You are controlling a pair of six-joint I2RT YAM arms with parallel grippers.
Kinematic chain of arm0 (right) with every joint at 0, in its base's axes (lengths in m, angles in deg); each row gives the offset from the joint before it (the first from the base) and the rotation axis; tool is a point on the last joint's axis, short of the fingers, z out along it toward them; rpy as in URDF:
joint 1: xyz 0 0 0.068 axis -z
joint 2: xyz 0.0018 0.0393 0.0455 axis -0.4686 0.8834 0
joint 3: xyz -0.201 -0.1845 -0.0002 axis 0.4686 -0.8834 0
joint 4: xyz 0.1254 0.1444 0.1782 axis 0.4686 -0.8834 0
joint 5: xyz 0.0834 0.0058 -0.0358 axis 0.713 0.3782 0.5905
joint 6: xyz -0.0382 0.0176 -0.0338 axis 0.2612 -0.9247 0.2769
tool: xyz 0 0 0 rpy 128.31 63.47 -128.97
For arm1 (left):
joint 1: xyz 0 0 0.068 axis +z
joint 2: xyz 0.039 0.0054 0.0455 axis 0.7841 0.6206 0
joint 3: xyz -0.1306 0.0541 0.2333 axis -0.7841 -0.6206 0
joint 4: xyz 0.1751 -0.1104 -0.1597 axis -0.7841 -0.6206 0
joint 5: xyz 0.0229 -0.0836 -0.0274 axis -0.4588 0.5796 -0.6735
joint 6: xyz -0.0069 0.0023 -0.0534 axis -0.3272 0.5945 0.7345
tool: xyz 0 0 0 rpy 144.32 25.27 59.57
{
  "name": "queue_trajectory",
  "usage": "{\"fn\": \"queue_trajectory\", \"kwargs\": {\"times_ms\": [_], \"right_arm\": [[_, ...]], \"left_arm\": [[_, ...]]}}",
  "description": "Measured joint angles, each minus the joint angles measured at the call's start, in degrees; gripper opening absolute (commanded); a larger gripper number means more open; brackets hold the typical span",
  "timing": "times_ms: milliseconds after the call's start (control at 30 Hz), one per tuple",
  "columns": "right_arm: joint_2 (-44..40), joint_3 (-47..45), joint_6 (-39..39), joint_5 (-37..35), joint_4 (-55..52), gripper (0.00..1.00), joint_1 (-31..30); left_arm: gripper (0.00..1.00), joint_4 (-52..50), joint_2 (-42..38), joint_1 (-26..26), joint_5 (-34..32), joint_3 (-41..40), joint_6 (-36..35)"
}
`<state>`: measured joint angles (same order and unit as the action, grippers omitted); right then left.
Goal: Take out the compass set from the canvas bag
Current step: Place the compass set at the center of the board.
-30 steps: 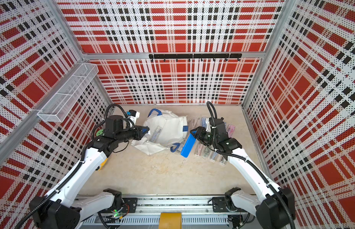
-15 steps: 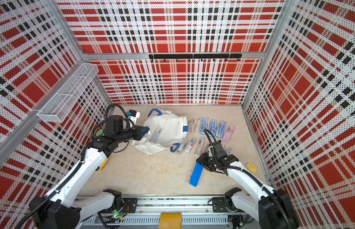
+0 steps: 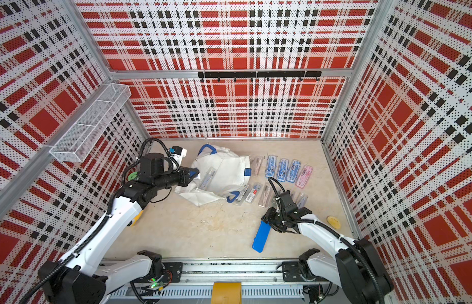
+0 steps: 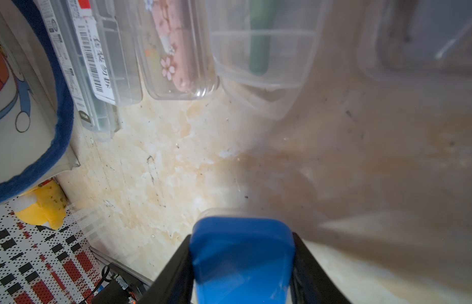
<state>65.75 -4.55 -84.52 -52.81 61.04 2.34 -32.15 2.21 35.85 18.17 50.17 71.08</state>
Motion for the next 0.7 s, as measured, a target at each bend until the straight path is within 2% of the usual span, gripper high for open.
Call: {"fn": "queue_trajectory", "kwargs": {"times_ms": [167, 267, 500, 567, 700], "right_arm": [[0.0, 0.2, -0.6, -1.2, -1.2, 0.7, -0.1], [-1.7, 0.7, -0.8, -2.0, -3.1, 0.71, -0.1], [-10.5, 7.4, 0.4, -4.8, -7.7, 0.53, -2.4], [-12.9, 10.2, 1.1, -6.0, -6.5, 0.49, -5.5], [-13.6, 15.0, 2.4, -9.5, -0.2, 0.46, -14.6]], "left_arm": [[0.0, -0.2, -0.1, -0.7, 0.7, 0.0, 0.1], [0.0, -0.2, -0.2, -0.9, 0.9, 0.0, 0.2], [0.0, -0.2, -0.2, -1.6, 1.9, 0.0, 0.2], [0.0, -0.3, -0.2, -2.7, 2.0, 0.1, 0.2], [0.0, -0.3, -0.2, -3.9, 2.4, 0.1, 0.2]]}}
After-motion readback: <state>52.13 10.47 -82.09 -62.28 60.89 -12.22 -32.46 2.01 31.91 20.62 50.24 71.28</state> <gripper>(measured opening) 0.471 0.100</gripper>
